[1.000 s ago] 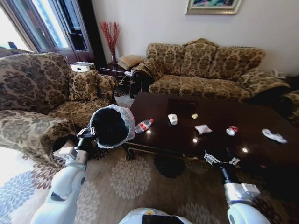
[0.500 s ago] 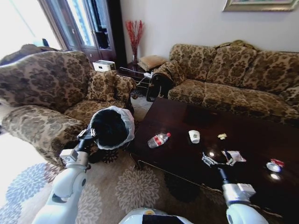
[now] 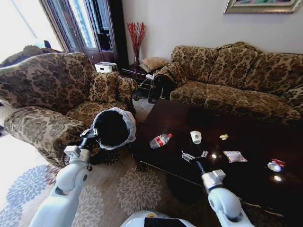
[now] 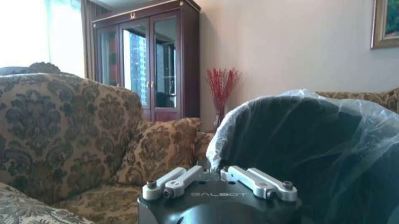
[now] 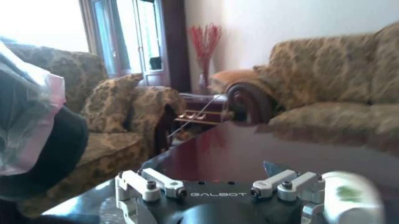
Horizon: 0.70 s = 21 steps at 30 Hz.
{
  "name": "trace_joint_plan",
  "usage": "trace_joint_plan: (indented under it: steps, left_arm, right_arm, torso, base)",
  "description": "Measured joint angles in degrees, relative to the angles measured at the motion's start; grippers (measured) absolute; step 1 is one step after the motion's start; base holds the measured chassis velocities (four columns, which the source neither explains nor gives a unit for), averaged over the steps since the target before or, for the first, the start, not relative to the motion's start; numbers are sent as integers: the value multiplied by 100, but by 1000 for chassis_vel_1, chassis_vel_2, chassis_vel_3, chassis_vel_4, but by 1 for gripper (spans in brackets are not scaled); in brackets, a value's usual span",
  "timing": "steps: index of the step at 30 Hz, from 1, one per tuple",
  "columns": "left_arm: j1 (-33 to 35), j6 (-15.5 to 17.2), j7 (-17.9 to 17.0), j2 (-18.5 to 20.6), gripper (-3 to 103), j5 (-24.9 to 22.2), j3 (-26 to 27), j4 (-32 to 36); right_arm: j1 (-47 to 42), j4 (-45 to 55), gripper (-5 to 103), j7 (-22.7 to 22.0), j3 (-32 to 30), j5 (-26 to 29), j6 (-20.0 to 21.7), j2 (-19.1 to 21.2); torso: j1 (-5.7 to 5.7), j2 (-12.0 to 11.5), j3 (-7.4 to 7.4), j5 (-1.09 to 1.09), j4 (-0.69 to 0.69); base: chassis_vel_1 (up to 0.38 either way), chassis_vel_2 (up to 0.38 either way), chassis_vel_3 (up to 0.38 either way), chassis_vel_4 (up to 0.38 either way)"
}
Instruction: Move to the front of the table and place the trash on the table into the trash bin.
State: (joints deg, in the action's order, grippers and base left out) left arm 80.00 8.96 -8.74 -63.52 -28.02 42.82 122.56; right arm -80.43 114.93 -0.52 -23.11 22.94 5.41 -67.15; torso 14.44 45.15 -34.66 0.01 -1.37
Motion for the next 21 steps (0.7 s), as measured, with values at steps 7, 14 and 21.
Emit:
trace_joint_plan:
  steps: [7, 14, 21]
  left_arm:
    - [94, -42, -115, 214, 3, -207, 108, -44]
    - [127, -43, -166, 167, 3, -233, 124, -51]
    - [180, -51, -162, 117, 3, -214, 146, 26]
  right_arm:
    - [1356, -1100, 100, -283, 1081, 861, 57, 142]
    - [2093, -1501, 100, -1592, 1666, 1832, 715, -113]
    - [2159, -1527, 100, -2017, 1764, 2313, 948, -168]
  torso:
    - [1, 0, -1, 1, -2]
    - [1, -1, 0, 0, 0]
    - [0, 0, 0, 0, 2]
  base:
    - [0, 0, 0, 0]
    - [0, 0, 0, 0]
    - [0, 0, 0, 0]
